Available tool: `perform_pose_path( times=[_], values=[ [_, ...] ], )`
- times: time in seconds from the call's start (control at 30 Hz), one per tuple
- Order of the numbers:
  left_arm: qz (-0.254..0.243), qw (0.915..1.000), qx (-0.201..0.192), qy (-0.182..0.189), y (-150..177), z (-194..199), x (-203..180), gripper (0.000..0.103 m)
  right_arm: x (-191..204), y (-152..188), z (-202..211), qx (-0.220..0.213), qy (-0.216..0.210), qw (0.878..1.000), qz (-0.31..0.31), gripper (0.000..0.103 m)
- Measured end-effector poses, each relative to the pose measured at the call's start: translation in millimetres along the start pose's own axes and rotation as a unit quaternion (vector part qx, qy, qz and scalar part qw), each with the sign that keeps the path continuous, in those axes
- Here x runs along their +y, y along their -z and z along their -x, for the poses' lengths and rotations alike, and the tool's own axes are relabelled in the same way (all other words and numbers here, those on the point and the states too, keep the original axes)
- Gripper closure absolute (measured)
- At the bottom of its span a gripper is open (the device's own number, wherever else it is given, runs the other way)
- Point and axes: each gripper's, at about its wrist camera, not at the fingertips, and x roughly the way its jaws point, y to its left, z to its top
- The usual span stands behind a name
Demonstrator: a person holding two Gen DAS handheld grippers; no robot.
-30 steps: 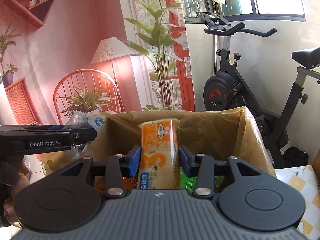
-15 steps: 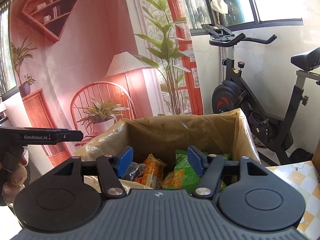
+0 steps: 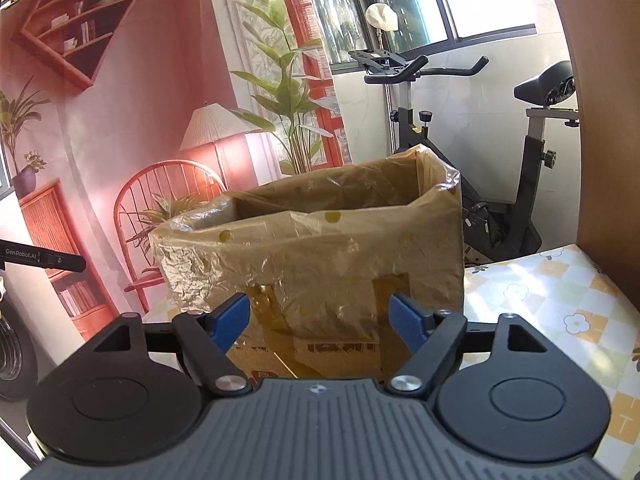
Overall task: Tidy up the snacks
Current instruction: 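Grasp the red sauce packet with the left tool while the right tool grasps the large bread bag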
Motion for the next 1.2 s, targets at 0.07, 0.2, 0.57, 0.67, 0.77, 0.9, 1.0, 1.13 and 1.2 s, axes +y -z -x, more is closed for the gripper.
perform_pose_path(
  times=[0.07,0.2,0.57,0.67,0.77,0.9,1.0,1.13,1.2],
  values=[
    [0.004,1.0000,0.002,0.005,8.0,-4.7,2.5,0.043,3.4,15.0,-4.8,0.022,0.008,1.000,0.005,0.018],
    [0.019,0.9998,0.000,0.008,20.3,-10.2,3.8,0.043,9.1,39.5,-20.7,0.067,0.011,0.998,0.000,0.013],
    [0.018,0.9996,0.011,0.020,45.2,-27.8,-1.9,0.043,40.8,90.0,-71.5,0.154,0.019,0.988,0.022,0.010],
    [0.027,0.9989,0.020,0.034,50.8,-35.1,-3.2,0.043,45.2,97.8,-85.2,0.181,0.029,0.982,0.036,0.008],
    [0.023,0.9979,0.036,0.049,60.1,-46.5,-10.3,0.043,44.0,99.2,-84.9,0.179,0.022,0.983,0.042,0.016],
    [0.032,0.9964,0.040,0.067,80.4,-67.5,-22.0,0.043,39.0,98.4,-77.0,0.171,0.014,0.984,0.054,0.027],
    [0.023,0.9942,0.070,0.078,98.8,-92.2,-39.7,0.043,34.1,102.8,-68.4,0.162,0.020,0.985,0.061,0.028],
    [-0.031,0.9925,0.080,0.087,116.7,-111.1,-65.2,0.043,29.2,105.4,-60.6,0.161,0.024,0.984,0.066,0.028],
    [-0.035,0.9925,0.090,0.075,121.7,-120.6,-70.3,0.043,25.7,105.9,-57.7,0.159,0.025,0.985,0.058,0.028]
  ],
)
